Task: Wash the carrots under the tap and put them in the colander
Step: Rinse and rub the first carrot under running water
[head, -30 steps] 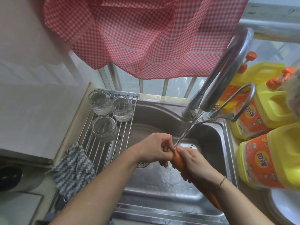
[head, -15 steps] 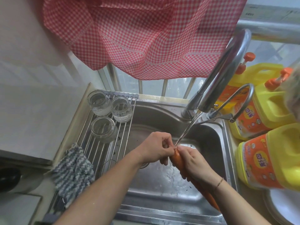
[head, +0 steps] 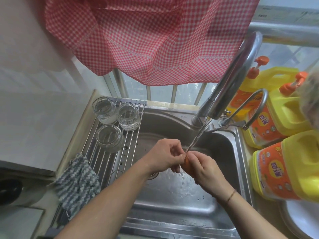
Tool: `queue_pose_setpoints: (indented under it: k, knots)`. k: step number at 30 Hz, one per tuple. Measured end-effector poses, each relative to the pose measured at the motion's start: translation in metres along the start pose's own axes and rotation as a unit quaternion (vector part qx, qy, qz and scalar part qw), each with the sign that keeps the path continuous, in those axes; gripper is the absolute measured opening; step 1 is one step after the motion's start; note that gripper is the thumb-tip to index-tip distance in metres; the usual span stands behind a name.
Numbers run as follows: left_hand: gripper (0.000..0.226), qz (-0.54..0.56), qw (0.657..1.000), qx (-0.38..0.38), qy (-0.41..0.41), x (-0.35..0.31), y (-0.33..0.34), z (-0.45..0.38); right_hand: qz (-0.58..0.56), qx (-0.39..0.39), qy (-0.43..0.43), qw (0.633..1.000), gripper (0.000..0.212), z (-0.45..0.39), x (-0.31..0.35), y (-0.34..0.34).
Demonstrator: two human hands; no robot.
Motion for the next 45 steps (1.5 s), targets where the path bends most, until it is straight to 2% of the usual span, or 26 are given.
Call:
queue_pose_setpoints:
  k: [5,8,12,15,21,28,36,42,45]
  knots:
    - [0.013,-0.025,0.998,-0.056,-0.029,0.003,0.000,0.001,0.194,-0.055,-0.009,0.979,0.022,0.005,0.001,0.003]
    - [0.013,0.025,0.997,-0.073,-0.032,0.005,0.003,-0.001,0.141,-0.091,-0.046,0.985,0.021,0.007,-0.006,0.003]
    - [0.013,0.134,0.991,-0.015,0.010,0.003,0.009,0.003,0.065,-0.089,-0.085,0.990,0.027,0.007,-0.013,-0.001]
    - [0.007,0.130,0.991,0.014,0.035,0.000,0.008,0.009,0.067,-0.084,-0.094,0.990,0.028,0.007,-0.013,-0.003]
    - [0.011,0.076,0.997,-0.019,0.029,0.001,0.006,0.007,0.050,-0.078,-0.102,0.991,0.029,0.006,-0.016,0.001]
    - [0.018,0.055,0.998,-0.008,0.032,-0.002,0.006,0.006,0.107,-0.102,-0.114,0.982,0.026,0.010,-0.014,0.003]
    - [0.021,0.060,0.996,-0.051,0.035,0.001,0.008,0.004,0.242,-0.141,-0.147,0.949,0.032,0.014,0.001,-0.001]
    - [0.019,0.103,0.989,-0.101,0.018,0.004,0.009,0.002,0.284,-0.160,-0.182,0.927,0.047,0.015,0.007,-0.003]
    - [0.027,0.100,0.982,-0.160,-0.005,0.007,0.012,0.003,0.308,-0.182,-0.194,0.914,0.056,0.016,0.008,-0.002]
Point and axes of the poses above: each hand's wrist, its own z-axis away from the middle knuckle, its own y-axis out of the palm, x = y × z, the point moved 5 cm from there along -z, towards the middle knuckle, and after that the axes turned 12 degrees about x, right-handed, at the moved point
